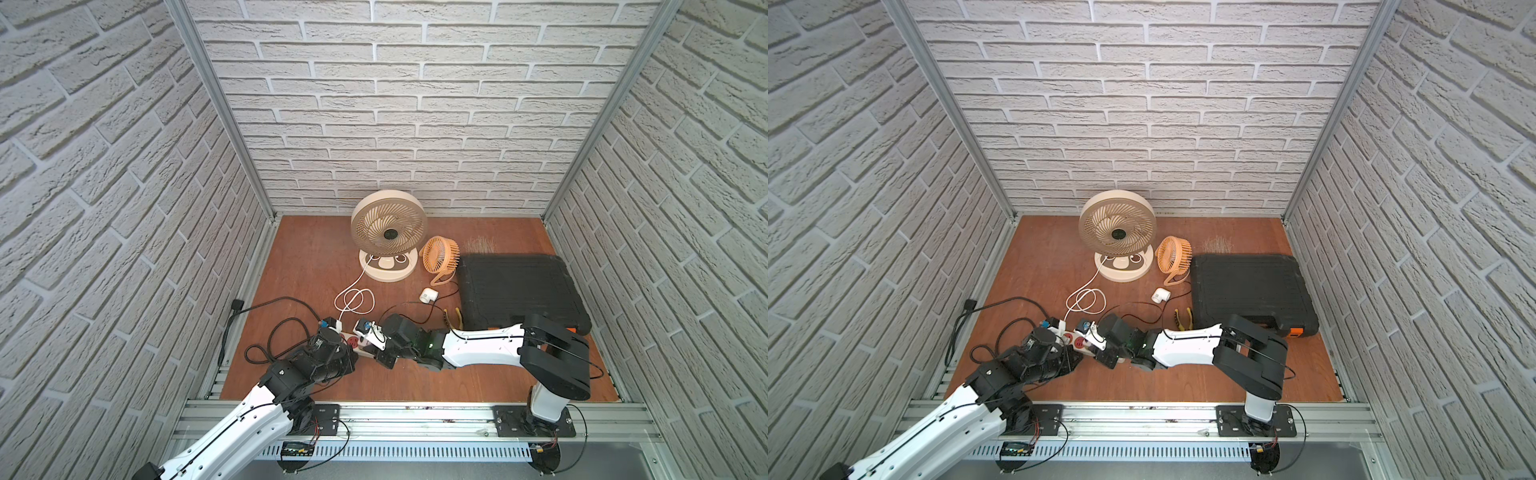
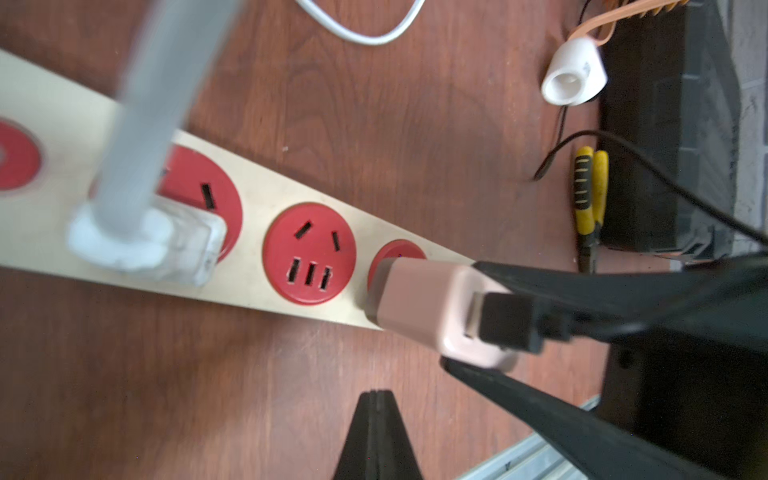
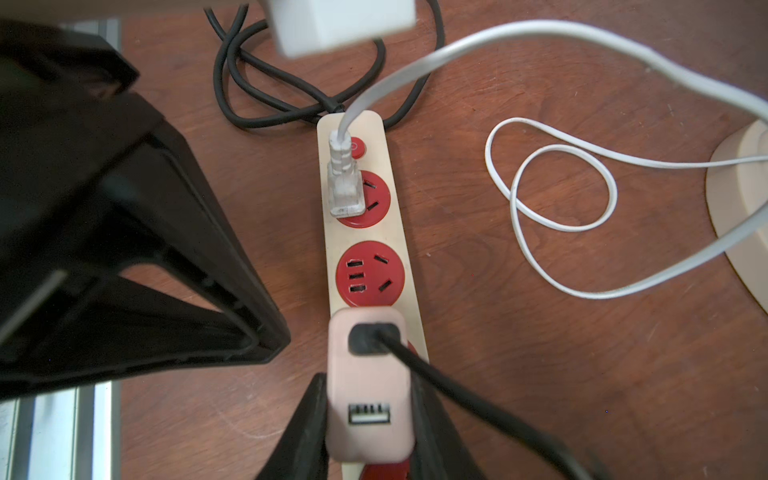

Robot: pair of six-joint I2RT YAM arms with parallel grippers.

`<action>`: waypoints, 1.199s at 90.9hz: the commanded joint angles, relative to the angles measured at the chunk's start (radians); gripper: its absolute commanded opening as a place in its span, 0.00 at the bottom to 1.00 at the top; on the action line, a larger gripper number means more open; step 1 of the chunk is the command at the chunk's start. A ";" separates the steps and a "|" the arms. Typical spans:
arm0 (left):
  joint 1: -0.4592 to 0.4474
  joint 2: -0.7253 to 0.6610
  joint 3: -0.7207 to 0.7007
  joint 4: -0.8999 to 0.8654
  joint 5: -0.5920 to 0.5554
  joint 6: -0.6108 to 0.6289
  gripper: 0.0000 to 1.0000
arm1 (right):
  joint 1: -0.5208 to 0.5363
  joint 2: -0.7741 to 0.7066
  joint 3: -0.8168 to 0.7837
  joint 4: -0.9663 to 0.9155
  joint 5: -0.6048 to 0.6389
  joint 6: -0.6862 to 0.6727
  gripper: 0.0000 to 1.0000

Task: Plug the desk fan into the power strip
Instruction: Insert the plug into the socket.

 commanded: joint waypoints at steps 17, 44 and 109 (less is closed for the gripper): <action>0.015 -0.021 0.064 -0.060 -0.049 0.032 0.14 | 0.015 0.093 -0.037 -0.283 0.038 0.000 0.03; 0.026 0.056 0.096 -0.017 -0.046 0.057 0.17 | 0.011 0.136 -0.098 -0.188 -0.020 0.052 0.03; 0.069 0.095 0.139 0.004 -0.032 0.095 0.20 | 0.032 0.124 -0.119 -0.183 0.024 0.061 0.03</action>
